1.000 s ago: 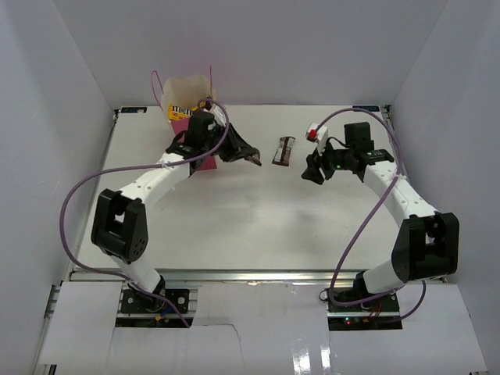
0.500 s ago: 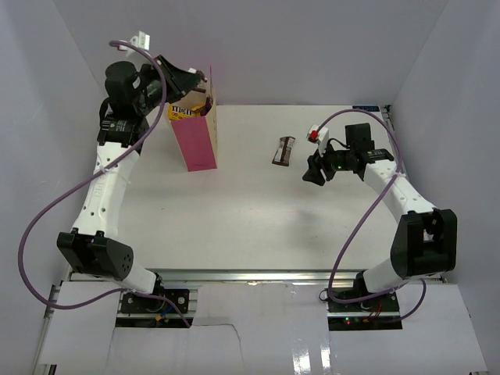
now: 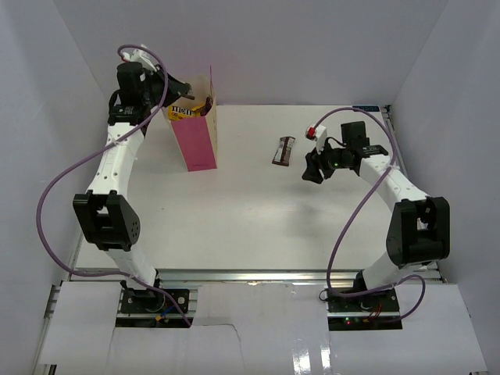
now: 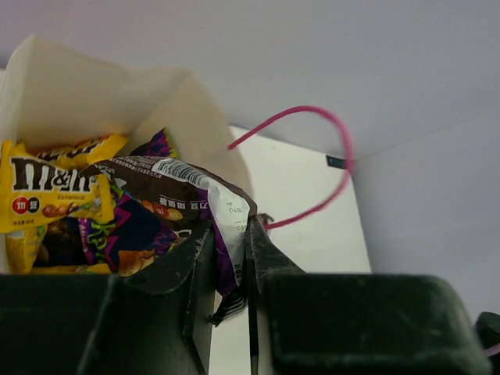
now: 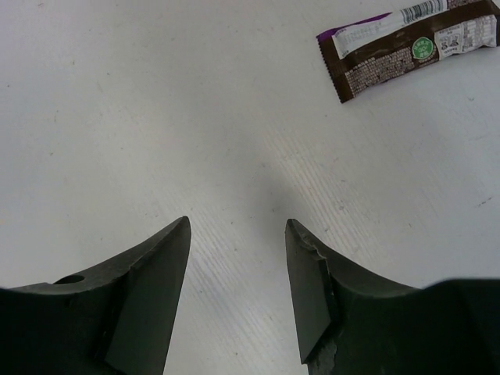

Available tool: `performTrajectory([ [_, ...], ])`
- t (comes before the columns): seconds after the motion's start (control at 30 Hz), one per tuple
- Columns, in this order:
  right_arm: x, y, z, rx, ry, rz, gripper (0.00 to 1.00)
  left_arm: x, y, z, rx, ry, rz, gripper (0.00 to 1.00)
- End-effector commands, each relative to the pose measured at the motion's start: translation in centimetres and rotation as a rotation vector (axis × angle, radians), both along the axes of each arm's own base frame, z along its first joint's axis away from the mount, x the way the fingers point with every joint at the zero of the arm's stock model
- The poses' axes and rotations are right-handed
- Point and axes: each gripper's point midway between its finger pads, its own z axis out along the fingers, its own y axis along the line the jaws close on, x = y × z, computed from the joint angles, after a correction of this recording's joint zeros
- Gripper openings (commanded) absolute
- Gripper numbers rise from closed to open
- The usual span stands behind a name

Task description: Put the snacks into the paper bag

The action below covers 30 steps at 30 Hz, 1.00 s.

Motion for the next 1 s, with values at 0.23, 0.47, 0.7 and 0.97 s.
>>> performTrajectory([
  [0.23,6.8,-0.4,0.4,0.031,0.085,-0.305,0.64,0.1,-0.6,1.6,0.004,-0.029,-0.044,0.71],
  [0.47,11.1,2.0,-1.3,0.198,0.319,-0.477,0.73,-5.0,-2.4,5.8,0.038,-0.151,-0.201,0.78],
  [0.7,14.8,4.4,-4.3,0.248,0.409,-0.572,0.76,-14.9,-2.4,4.9,0.049,-0.232,-0.228,0.95],
  [0.97,19.9,5.0,-7.9,0.113,0.257,-0.726,0.75,-22.3,-2.0,-1.8,-0.087,-0.118,-0.176,0.98],
])
